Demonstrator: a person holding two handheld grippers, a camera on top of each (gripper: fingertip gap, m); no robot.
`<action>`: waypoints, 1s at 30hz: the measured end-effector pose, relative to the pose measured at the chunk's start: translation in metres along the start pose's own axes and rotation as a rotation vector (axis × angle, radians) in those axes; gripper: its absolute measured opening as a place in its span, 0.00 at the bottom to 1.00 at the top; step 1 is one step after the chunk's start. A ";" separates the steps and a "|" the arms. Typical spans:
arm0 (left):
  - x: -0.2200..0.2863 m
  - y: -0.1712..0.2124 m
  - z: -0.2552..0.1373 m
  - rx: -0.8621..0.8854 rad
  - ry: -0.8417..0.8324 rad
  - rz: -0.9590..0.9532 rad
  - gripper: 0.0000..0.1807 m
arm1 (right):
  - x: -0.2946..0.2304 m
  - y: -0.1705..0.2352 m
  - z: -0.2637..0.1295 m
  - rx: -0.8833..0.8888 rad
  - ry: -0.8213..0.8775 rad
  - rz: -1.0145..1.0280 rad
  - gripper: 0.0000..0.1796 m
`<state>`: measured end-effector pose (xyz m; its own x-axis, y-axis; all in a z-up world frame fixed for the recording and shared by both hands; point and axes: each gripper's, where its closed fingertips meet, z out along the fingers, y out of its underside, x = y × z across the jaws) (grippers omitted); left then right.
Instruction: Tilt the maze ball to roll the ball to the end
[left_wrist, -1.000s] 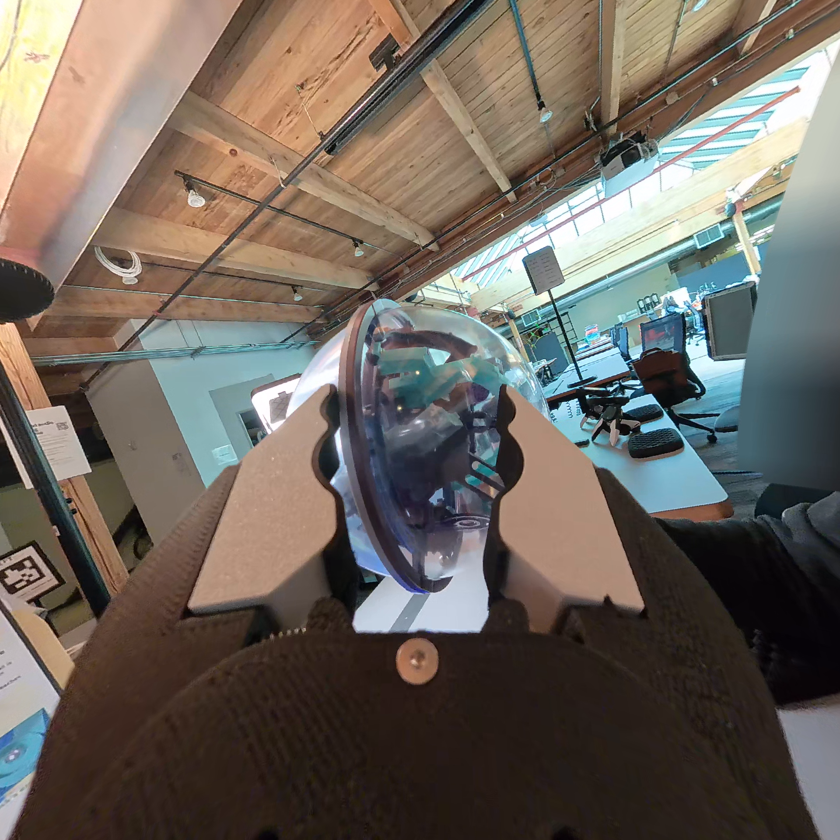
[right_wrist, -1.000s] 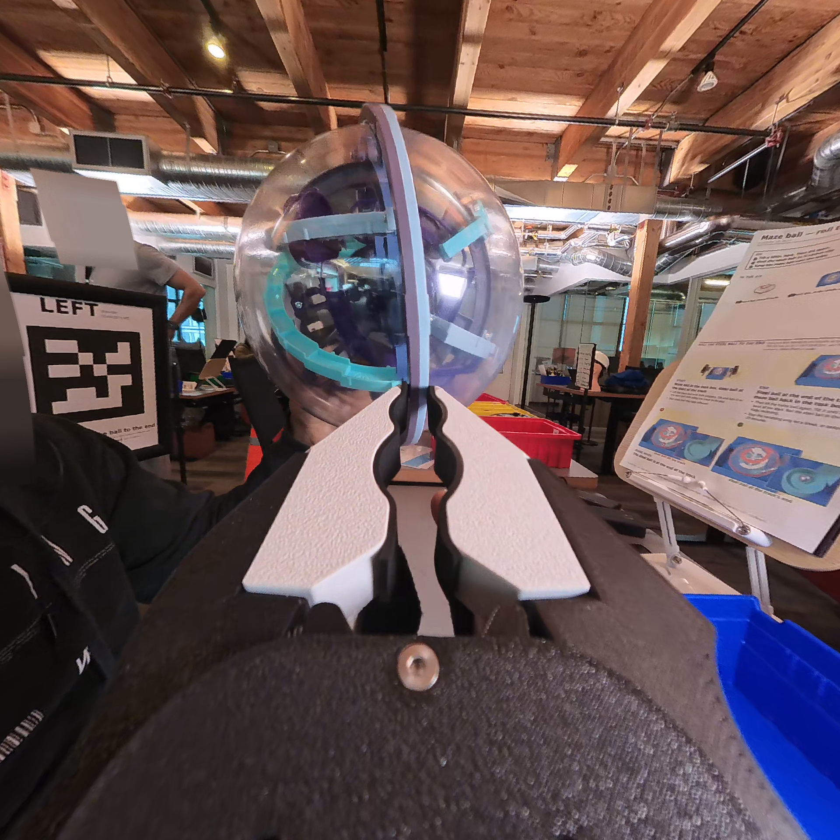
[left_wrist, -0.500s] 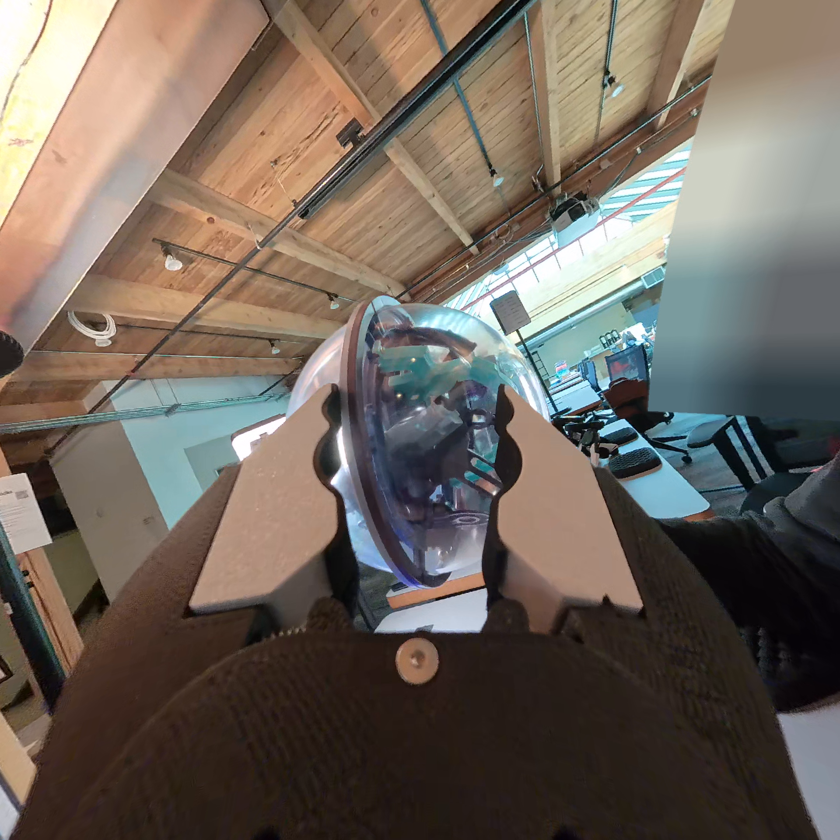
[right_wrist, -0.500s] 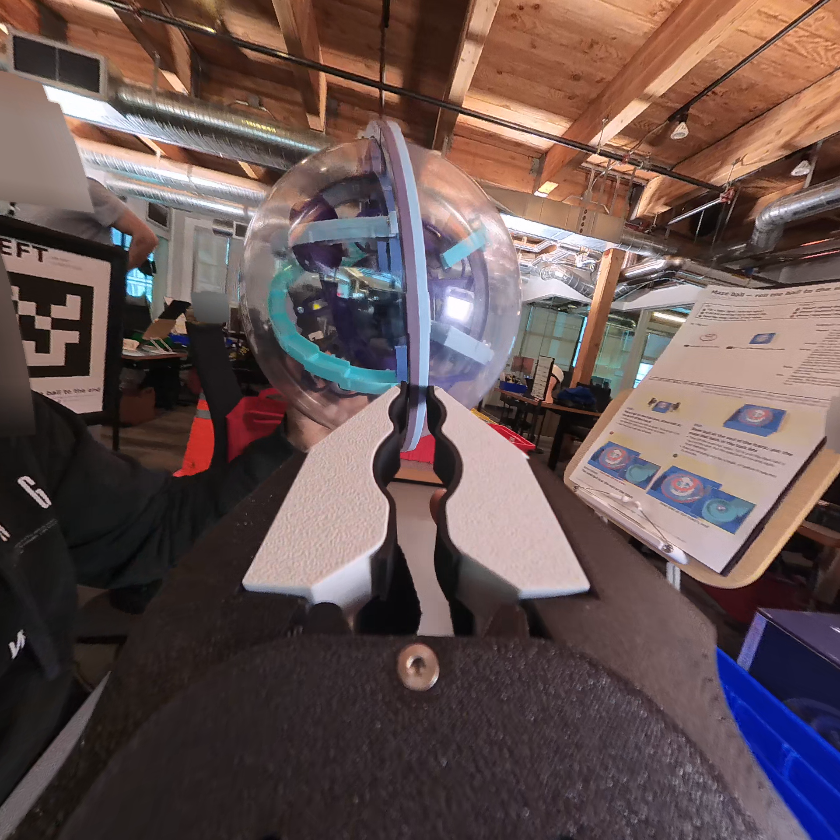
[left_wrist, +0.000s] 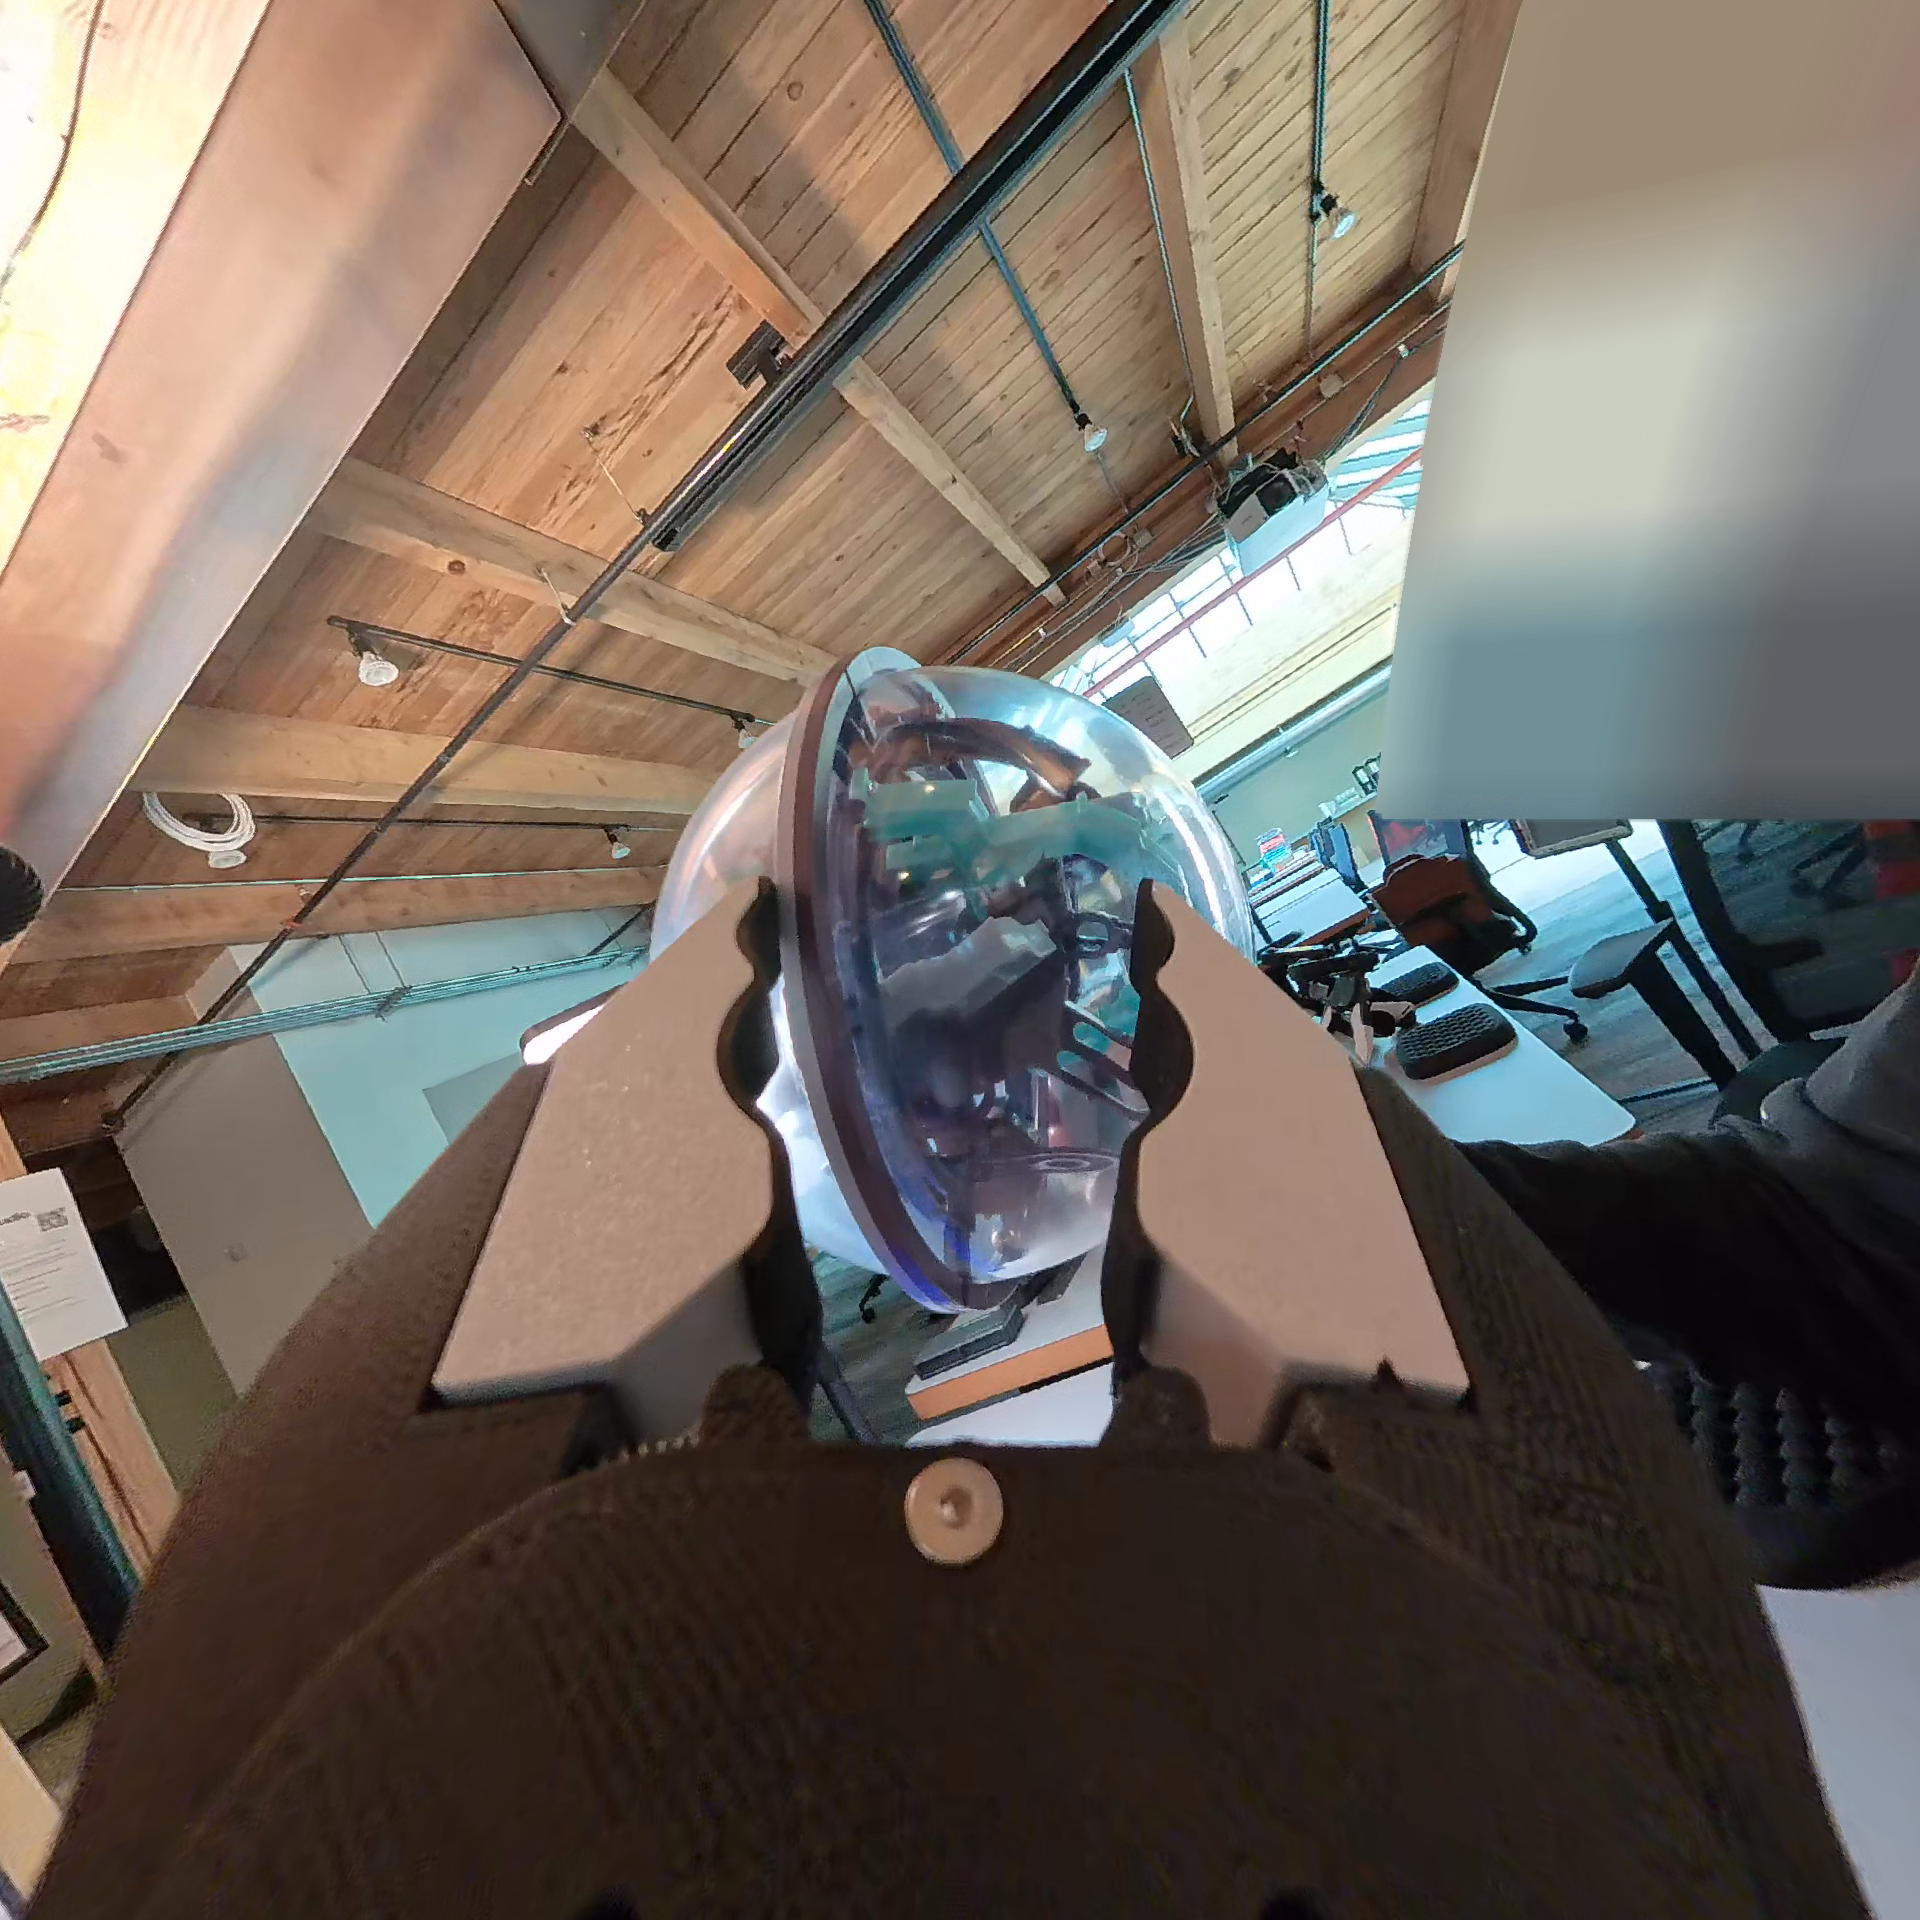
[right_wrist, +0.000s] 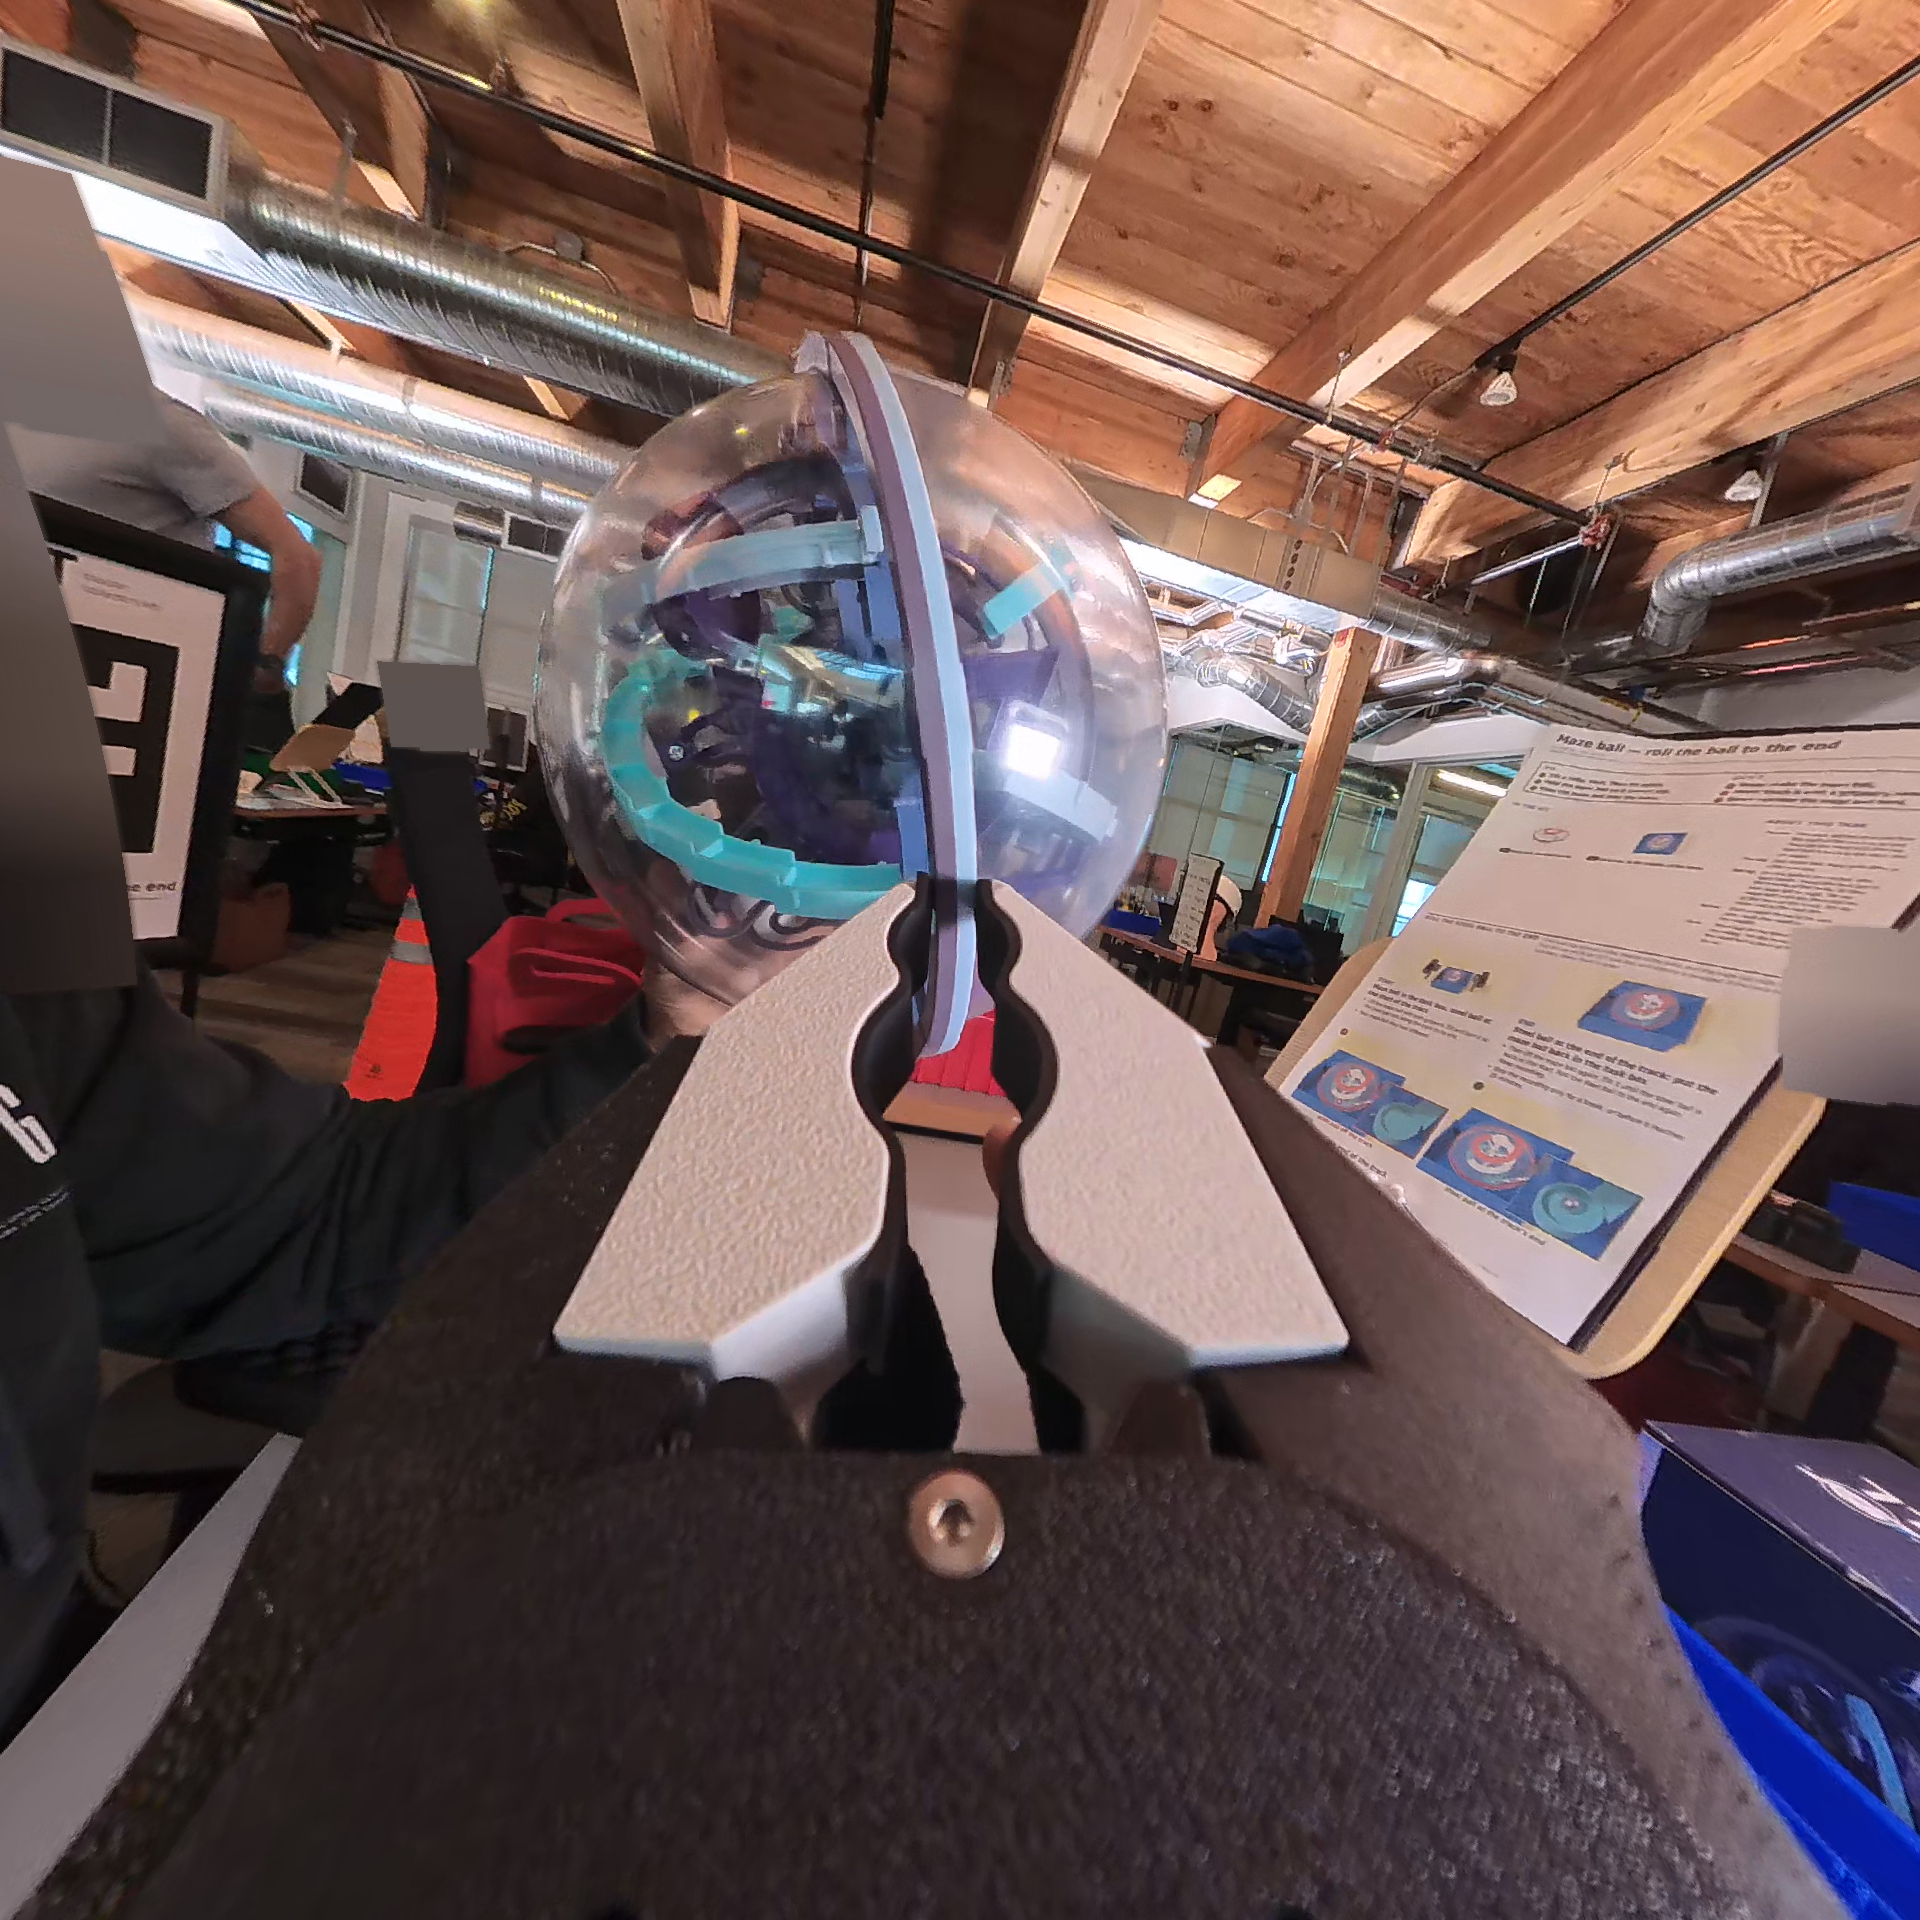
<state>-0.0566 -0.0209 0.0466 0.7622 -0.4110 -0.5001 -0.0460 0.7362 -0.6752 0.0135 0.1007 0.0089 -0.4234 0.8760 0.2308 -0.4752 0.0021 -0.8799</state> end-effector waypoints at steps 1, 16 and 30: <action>0.001 -0.001 0.000 -0.002 0.002 0.012 0.37 | 0.000 0.000 0.000 0.006 0.001 0.000 0.03; 0.015 -0.010 0.001 0.008 0.043 0.133 0.36 | -0.004 0.000 0.003 0.048 0.001 -0.067 0.03; 0.031 -0.030 0.015 -0.050 0.009 0.232 0.35 | -0.008 0.011 0.012 0.065 -0.024 0.002 0.03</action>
<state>-0.0217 -0.0481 0.0594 0.7217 -0.2386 -0.6498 -0.2515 0.7842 -0.5673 0.0025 0.0883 0.0019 -0.4423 0.8643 0.2396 -0.5234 -0.0318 -0.8515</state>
